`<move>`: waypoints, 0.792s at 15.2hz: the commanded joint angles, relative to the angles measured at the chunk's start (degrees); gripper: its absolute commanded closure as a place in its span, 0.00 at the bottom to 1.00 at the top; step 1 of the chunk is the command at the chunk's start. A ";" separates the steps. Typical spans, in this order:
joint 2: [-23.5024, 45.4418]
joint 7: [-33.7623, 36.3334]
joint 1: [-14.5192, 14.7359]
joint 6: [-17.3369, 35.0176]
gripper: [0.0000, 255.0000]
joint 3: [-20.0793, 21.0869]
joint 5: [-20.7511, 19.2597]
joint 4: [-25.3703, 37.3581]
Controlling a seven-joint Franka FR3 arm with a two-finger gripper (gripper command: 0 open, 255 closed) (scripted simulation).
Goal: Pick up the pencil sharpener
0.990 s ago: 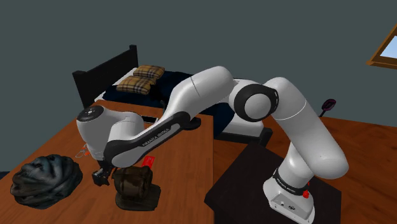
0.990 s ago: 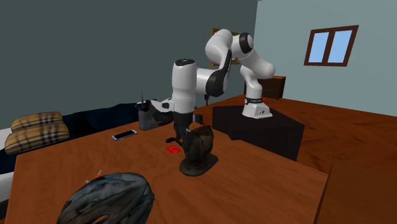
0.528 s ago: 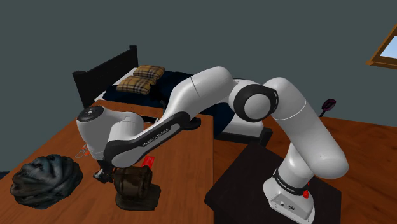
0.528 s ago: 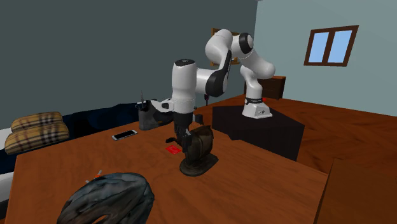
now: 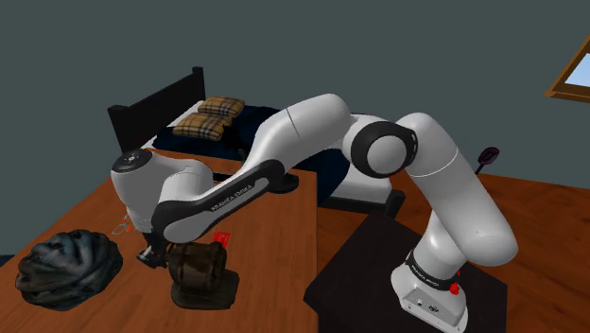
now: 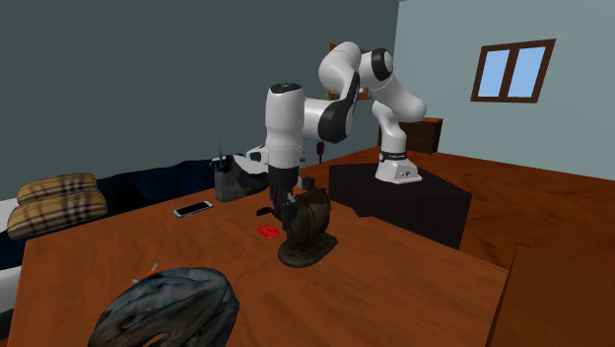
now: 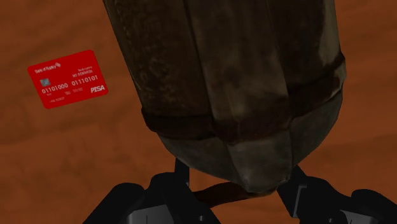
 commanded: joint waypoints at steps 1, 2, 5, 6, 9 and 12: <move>-1.11 -0.10 -0.11 -0.87 1.00 0.28 0.28 -0.12; -1.51 -0.21 -0.15 -1.34 1.00 0.39 0.41 -0.03; -2.66 -0.53 -0.27 -2.82 1.00 0.70 0.82 0.34; -3.02 -0.65 -0.30 -3.33 1.00 0.80 0.95 0.50; -4.05 -0.98 -0.37 -4.89 1.00 1.09 1.34 1.08; -4.43 -1.12 -0.39 -5.51 1.00 1.19 1.49 1.35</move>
